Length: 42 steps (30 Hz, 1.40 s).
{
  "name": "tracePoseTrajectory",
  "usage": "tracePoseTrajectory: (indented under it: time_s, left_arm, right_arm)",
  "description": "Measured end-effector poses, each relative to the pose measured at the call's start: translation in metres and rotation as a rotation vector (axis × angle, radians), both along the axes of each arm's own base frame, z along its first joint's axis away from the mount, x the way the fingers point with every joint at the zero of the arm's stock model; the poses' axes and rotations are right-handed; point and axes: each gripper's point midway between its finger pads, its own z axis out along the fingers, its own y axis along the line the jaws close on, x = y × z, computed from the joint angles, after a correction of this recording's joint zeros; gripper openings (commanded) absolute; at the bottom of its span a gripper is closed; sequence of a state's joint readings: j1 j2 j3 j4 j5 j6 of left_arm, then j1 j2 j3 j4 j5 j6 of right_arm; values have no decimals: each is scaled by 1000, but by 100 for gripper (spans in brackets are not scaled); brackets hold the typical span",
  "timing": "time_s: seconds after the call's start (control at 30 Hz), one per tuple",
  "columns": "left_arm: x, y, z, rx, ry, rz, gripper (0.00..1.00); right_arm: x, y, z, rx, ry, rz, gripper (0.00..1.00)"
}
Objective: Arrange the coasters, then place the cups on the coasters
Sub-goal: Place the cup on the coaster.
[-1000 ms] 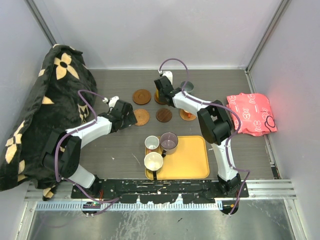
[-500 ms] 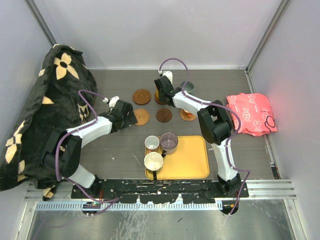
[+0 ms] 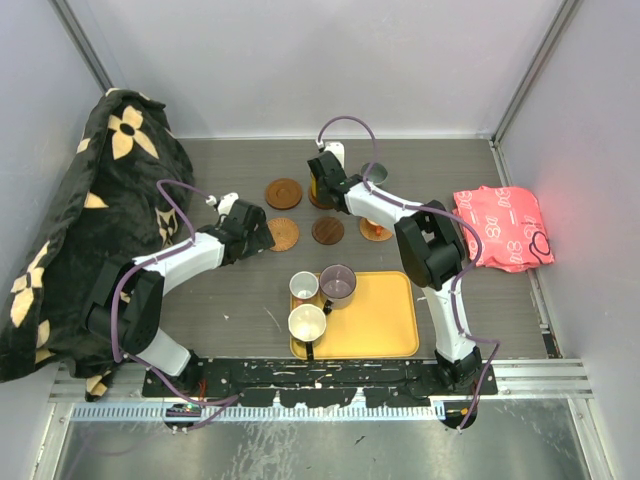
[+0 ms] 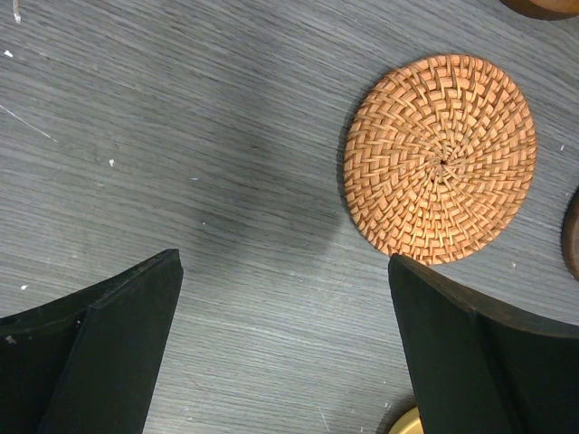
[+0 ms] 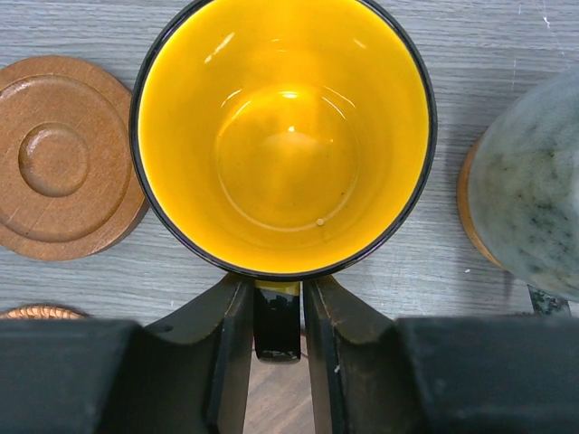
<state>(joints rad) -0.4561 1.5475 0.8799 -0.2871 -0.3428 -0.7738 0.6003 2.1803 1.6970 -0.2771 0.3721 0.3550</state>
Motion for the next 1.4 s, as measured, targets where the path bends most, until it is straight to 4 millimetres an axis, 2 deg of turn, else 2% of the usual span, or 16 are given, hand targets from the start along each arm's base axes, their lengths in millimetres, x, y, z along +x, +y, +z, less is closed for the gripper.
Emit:
tracePoseTrajectory:
  time_s: [0.27,0.5,0.63,0.77,0.8,0.87,0.97,1.13,1.23,1.4]
  left_arm:
    - [0,0,0,0,0,1,98]
    - [0,0,0,0,0,0,98]
    - [0,0,0,0,0,1,98]
    - [0,0,0,0,0,1,98]
    - [0,0,0,0,0,1,98]
    - [0,0,0,0,0,1,98]
    - [0,0,0,0,0,1,98]
    - [0,0,0,0,-1,1,98]
    - [0,0,0,0,-2,1,98]
    - [1,0,1,-1,-4,1,98]
  right_arm:
    - [1,1,1,3,-4,0,47]
    - [1,1,6,15,-19,0,50]
    - [-2,0,19,31,-35,4,50]
    - [-10,-2,44,56,-65,10,50]
    - [-18,-5,65,79,-92,11,49]
    - [-25,-5,81,106,-112,18,48]
    - [-47,-7,97,136,-110,42,48]
    - [-94,-17,107,187,-76,86,48]
    - [-129,-26,111,222,-40,129,48]
    - [-173,-36,135,304,-23,197,48]
